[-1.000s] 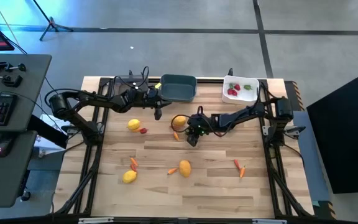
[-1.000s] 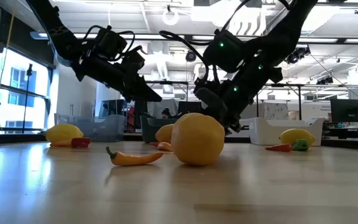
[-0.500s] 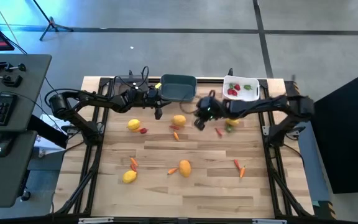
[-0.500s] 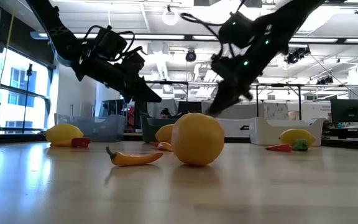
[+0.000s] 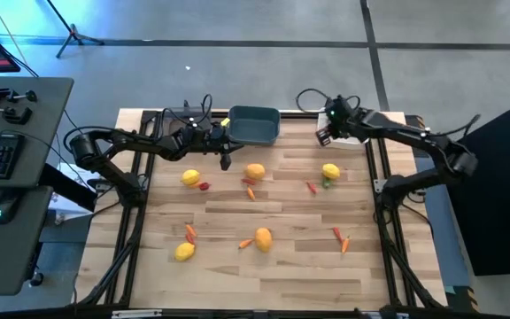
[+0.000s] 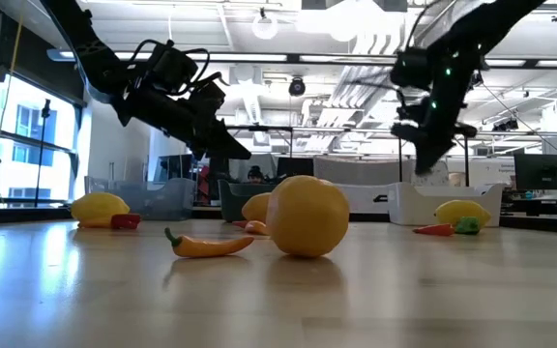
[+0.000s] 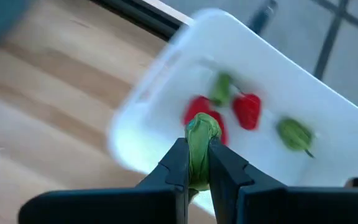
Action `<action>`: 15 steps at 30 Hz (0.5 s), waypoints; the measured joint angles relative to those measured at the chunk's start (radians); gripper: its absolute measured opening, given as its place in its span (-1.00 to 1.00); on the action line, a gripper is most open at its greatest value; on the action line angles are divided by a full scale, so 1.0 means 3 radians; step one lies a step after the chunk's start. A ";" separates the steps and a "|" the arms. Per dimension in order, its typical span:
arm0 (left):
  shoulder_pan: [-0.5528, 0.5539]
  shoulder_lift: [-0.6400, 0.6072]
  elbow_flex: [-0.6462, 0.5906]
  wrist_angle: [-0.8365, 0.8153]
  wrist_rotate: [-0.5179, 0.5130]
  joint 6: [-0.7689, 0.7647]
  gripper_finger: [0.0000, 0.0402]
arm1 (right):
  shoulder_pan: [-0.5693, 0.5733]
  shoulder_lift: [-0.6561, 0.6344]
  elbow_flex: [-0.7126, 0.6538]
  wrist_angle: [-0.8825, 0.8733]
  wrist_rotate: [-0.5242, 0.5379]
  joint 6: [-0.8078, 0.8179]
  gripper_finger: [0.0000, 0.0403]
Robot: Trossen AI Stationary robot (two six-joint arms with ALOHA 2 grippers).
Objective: Sort produce into baskets
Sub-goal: Put the green chili pepper into the white bin
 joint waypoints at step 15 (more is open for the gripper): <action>0.0000 0.0000 0.0000 -0.0021 0.0001 0.0000 -1.00 | -0.0817 0.0559 -0.0084 0.0188 -0.0064 -0.0111 -0.87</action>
